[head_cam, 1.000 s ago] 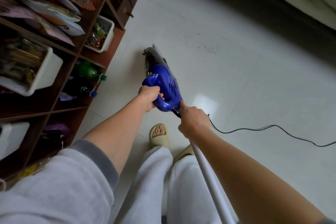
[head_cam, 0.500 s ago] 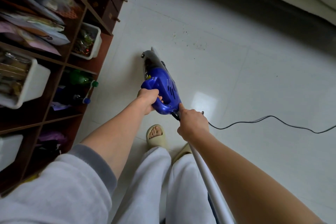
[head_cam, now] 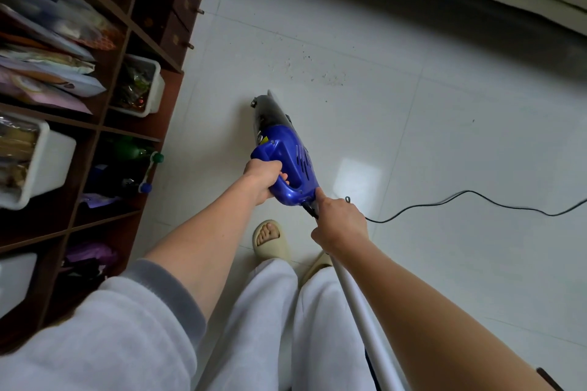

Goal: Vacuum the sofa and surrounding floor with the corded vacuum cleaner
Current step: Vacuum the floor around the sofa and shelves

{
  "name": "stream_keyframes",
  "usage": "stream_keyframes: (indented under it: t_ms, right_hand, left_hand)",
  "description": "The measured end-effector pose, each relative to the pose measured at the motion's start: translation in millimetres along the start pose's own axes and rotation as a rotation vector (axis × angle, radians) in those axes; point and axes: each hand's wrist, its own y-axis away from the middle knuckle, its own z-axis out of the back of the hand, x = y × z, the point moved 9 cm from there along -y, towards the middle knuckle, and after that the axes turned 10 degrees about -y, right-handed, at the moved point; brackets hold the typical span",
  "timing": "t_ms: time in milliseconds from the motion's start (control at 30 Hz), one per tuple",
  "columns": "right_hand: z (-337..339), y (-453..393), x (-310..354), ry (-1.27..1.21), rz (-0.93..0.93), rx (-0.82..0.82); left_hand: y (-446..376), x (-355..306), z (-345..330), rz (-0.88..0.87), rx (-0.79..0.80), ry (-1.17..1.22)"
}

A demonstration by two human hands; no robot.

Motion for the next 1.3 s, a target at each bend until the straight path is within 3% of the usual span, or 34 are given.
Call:
stream_keyframes:
  t_ms: [1100, 1300]
  right_hand:
    - [6, 40, -141, -0.291, -0.214, -0.082]
    - [19, 39, -174, -0.265, -0.231, -0.115]
  left_hand:
    - [39, -17, -151, -0.09, 0.103, -0.285]
    - [46, -19, -185, -0.055, 0.134, -0.148]
